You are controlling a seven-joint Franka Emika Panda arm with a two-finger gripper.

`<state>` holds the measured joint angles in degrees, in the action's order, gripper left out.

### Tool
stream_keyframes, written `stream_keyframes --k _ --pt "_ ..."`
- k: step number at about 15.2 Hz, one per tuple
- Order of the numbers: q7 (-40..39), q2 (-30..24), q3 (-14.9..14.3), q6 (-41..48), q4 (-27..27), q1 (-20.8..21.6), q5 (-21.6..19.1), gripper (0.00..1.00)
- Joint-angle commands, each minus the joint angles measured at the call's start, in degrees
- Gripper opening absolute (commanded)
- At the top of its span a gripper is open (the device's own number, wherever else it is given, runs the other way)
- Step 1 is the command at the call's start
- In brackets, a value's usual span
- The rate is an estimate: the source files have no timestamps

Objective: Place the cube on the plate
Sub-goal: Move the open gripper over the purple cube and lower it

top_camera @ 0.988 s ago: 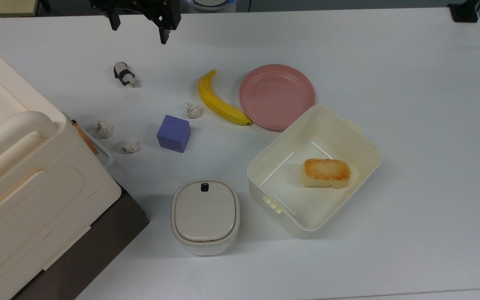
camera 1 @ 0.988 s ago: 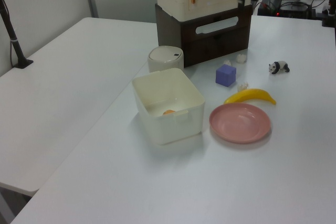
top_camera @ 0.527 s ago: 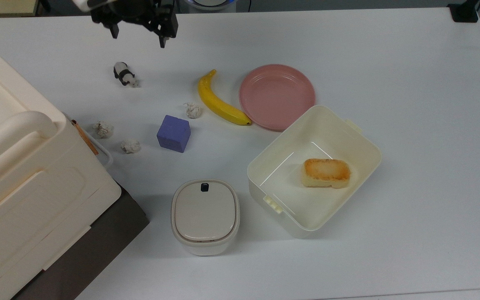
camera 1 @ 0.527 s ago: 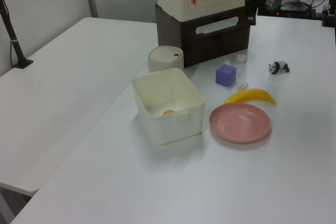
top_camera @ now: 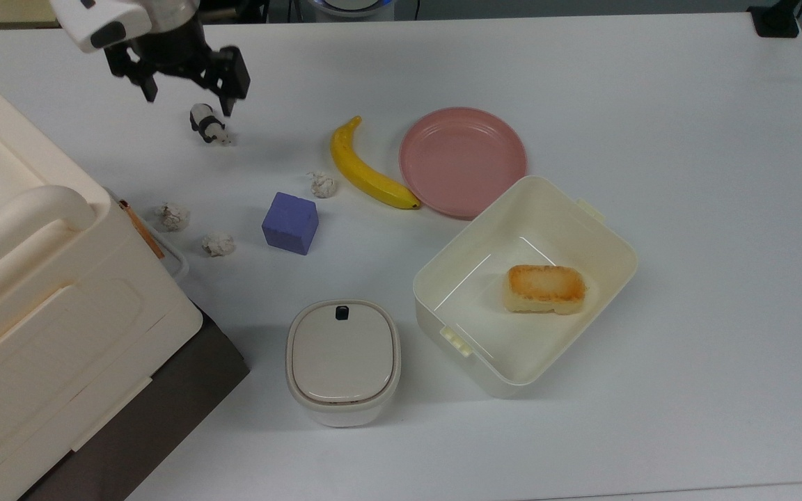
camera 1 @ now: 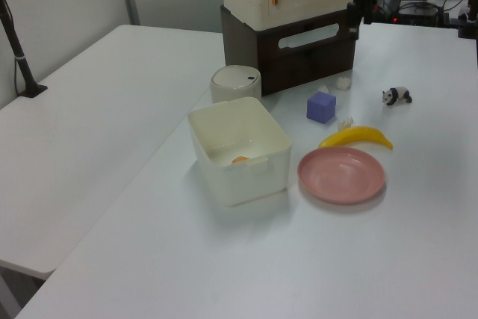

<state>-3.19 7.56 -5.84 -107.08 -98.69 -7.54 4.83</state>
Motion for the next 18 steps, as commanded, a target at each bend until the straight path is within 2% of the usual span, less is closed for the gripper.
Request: stream_keyframes --k 1,3,10,14,18 --pt "3.45 -1.15 0.22 -12.34 -8.26 0.77 -0.70 1.00" --pt "3.98 -0.36 0.48 -16.48 -10.11 1.21 -0.70 1.00" --pt "12.24 4.82 0.57 -20.45 -9.07 6.92 -0.79 1.00" --pt "14.52 10.09 0.66 -20.54 -4.33 10.07 -1.31 1.00" --pt "15.06 13.35 0.57 -20.72 -3.88 11.58 -1.32 1.00"
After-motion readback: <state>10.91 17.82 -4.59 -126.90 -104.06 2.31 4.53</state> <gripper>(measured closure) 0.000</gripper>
